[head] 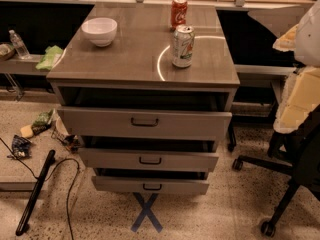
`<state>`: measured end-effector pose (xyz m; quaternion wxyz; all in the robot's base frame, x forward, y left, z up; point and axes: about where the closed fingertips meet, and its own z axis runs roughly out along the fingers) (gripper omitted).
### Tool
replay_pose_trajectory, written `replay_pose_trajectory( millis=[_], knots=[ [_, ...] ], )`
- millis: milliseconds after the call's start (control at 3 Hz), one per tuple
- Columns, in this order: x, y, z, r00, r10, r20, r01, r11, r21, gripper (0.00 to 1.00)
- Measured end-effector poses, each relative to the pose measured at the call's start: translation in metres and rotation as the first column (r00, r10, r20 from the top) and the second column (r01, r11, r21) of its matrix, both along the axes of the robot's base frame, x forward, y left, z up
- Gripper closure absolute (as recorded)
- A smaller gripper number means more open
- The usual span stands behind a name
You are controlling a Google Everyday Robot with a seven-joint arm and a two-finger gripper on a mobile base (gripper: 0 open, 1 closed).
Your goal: Place 7up can into white bowl
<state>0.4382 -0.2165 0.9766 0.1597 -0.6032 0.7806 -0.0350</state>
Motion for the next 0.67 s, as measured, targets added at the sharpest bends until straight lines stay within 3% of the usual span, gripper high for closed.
replay_pose_trajectory(
  millis=[333, 667],
  knots=[
    [0.000, 0.000, 0.000, 1.0000, 0.000, 0.000, 0.000, 1.000, 0.000, 0.00],
    [0.027, 0.017, -0.006, 0.9996, 0.008, 0.028, -0.011, 0.996, 0.093, 0.00]
  ],
)
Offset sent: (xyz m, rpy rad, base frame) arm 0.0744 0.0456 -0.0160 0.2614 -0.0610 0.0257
